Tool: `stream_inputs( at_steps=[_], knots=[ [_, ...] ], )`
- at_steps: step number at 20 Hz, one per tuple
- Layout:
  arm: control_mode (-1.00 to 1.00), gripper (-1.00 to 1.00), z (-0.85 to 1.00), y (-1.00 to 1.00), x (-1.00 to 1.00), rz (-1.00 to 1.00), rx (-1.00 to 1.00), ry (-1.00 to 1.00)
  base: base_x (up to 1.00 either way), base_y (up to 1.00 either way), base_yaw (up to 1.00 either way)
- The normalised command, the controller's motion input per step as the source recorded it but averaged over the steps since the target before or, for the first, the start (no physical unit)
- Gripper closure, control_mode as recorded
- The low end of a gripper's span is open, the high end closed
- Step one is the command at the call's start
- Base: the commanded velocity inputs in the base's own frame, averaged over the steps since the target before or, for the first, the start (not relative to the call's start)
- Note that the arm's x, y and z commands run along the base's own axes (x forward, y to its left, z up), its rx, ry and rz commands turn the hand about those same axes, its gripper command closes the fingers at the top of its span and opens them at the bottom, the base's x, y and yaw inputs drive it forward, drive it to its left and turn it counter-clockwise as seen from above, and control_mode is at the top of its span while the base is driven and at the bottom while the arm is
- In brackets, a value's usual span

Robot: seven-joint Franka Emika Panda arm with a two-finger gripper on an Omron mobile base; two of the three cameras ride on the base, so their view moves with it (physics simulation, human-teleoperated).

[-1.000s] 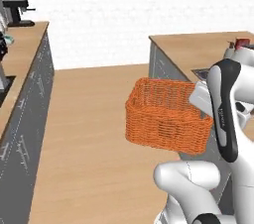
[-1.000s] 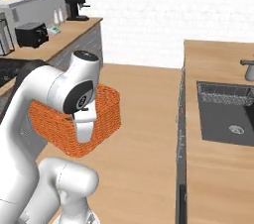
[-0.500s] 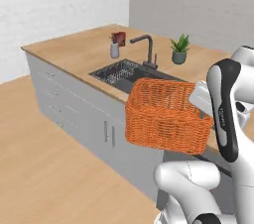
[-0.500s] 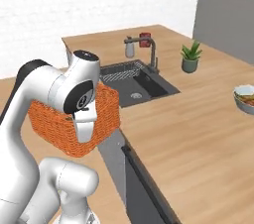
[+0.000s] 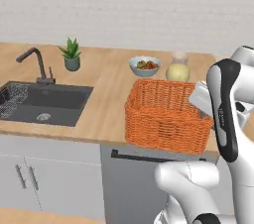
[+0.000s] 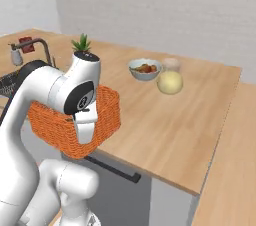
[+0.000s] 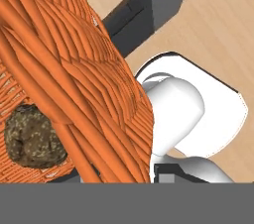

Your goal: Open the cabinet, pick up the bread from the cabinet and place it in the basket. Then move the basket to the dining counter.

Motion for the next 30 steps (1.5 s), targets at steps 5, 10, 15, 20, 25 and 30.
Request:
stream_inputs(
  at_steps=[5, 10, 15, 20, 25, 30],
  knots=[
    [1.00, 1.00, 0.00, 0.00, 0.00, 0.00, 0.00, 0.00, 0.02, 0.00, -0.96],
    [1.00, 1.00, 0.00, 0.00, 0.00, 0.00, 0.00, 0.00, 0.19, 0.52, -0.34],
    [1.00, 1.00, 0.00, 0.00, 0.00, 0.00, 0.00, 0.00, 0.02, 0.54, 0.18],
    [1.00, 1.00, 0.00, 0.00, 0.00, 0.00, 0.00, 0.00, 0.10, 0.40, 0.26],
    [1.00, 1.00, 0.00, 0.00, 0.00, 0.00, 0.00, 0.00, 0.29, 0.10, 0.06],
    [1.00, 1.00, 0.00, 0.00, 0.00, 0.00, 0.00, 0.00, 0.28, 0.01, 0.00]
  ],
)
